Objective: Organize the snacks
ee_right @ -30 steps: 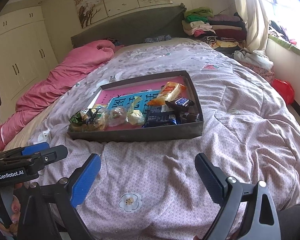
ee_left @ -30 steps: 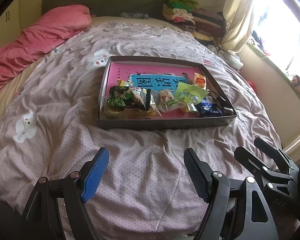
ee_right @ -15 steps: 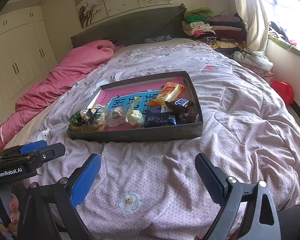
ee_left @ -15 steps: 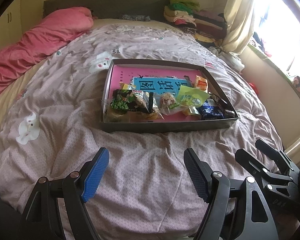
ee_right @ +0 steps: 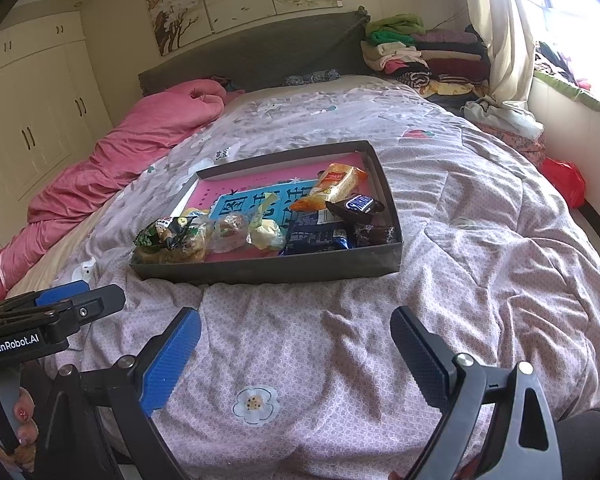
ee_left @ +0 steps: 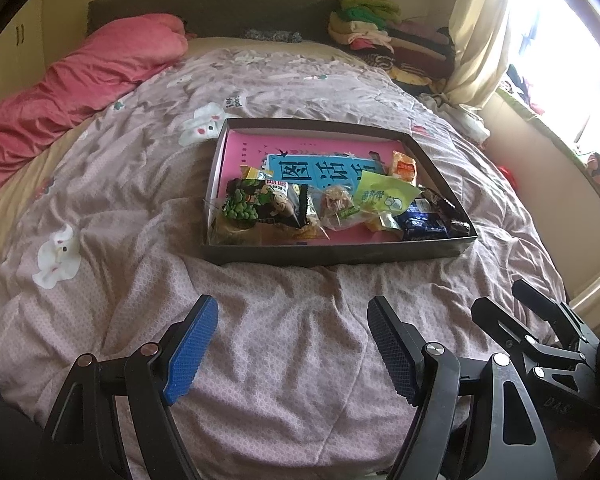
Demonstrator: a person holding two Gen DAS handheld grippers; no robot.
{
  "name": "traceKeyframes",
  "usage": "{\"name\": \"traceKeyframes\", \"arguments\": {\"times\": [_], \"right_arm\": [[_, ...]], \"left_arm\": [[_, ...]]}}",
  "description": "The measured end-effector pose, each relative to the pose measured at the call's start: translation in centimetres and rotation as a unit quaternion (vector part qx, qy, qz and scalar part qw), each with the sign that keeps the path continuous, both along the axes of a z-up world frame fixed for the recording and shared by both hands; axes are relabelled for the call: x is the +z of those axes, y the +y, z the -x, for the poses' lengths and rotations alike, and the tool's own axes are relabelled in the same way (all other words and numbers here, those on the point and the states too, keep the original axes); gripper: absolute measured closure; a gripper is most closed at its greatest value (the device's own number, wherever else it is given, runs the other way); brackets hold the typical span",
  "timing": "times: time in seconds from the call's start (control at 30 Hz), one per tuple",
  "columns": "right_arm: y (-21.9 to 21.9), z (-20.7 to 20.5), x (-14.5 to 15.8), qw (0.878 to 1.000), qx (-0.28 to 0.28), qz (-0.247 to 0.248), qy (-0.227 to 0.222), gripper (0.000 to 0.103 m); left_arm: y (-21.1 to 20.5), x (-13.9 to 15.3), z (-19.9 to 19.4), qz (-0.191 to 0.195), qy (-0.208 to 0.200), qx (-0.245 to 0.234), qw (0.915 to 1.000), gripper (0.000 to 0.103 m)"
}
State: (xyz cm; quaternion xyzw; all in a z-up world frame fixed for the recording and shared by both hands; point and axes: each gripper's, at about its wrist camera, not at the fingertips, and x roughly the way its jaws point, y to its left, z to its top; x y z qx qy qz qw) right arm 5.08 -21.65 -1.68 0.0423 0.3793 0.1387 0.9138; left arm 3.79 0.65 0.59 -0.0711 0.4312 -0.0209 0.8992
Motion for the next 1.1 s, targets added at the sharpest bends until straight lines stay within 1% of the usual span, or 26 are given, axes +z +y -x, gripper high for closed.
{"name": "traceKeyframes", "arguments": {"times": [1.1], "right_arm": [[-0.31,-0.19,0.02,1.0,-0.002,0.0,0.0,0.007]], "left_arm": [[-0.41,-0.21,0.09,-0.013,0.007,0.001,0.9999,0.025]]}}
